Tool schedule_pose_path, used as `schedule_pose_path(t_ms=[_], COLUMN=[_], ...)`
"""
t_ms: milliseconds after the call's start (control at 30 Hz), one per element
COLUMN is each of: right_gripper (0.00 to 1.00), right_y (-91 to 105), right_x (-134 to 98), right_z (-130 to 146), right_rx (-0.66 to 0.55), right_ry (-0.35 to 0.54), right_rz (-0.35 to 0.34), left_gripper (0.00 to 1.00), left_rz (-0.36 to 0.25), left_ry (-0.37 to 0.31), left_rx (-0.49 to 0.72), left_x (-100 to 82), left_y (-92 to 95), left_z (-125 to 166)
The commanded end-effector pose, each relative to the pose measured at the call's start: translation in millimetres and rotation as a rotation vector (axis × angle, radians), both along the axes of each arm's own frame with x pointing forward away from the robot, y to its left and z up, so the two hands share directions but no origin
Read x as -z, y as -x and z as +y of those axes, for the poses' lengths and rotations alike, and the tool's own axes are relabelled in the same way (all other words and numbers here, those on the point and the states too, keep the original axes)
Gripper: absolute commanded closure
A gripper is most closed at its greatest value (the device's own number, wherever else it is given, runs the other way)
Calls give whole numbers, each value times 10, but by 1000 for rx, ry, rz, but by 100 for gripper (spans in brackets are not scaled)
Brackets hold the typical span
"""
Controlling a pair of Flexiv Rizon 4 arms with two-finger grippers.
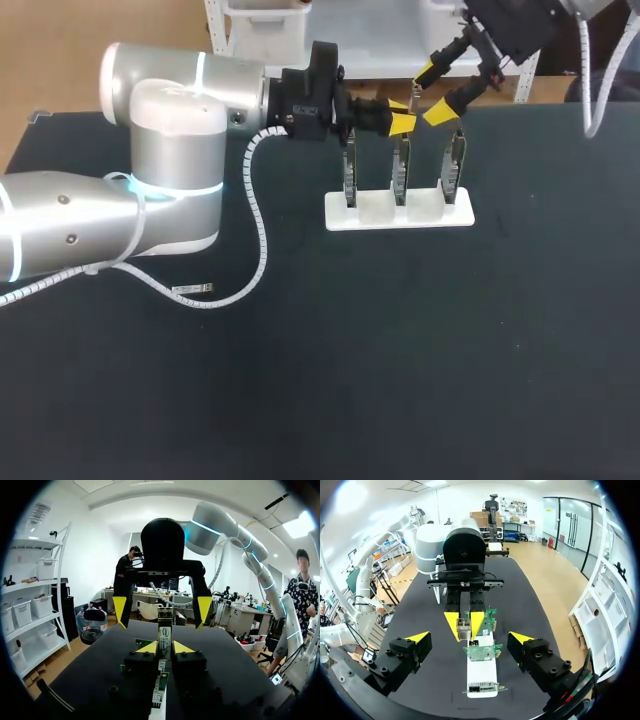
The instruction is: Pick up the optical module with the left hand, and insert it into the network port with the right hand.
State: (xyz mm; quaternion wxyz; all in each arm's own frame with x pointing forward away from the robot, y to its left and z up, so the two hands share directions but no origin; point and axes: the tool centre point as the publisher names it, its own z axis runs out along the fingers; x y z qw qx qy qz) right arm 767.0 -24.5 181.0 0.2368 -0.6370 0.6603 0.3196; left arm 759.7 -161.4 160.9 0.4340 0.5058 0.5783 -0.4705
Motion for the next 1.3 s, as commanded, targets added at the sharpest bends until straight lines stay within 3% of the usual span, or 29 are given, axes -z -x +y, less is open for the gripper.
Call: schedule_pose_path(t_ms=[33,1300], right_gripper=[0,0], right_y=[-47,52], right_x=[-16,-104], right_z=[63,101], right_rx=[-18,-16], right_ry=[-6,-3], right_rz=[3,-16], left_gripper=[100,100], left_rz=[0,0], left_ry=[0,0], left_rx=[2,2], left_x=[5,5], left_y=[-16,-16], left_z=[-6,-6])
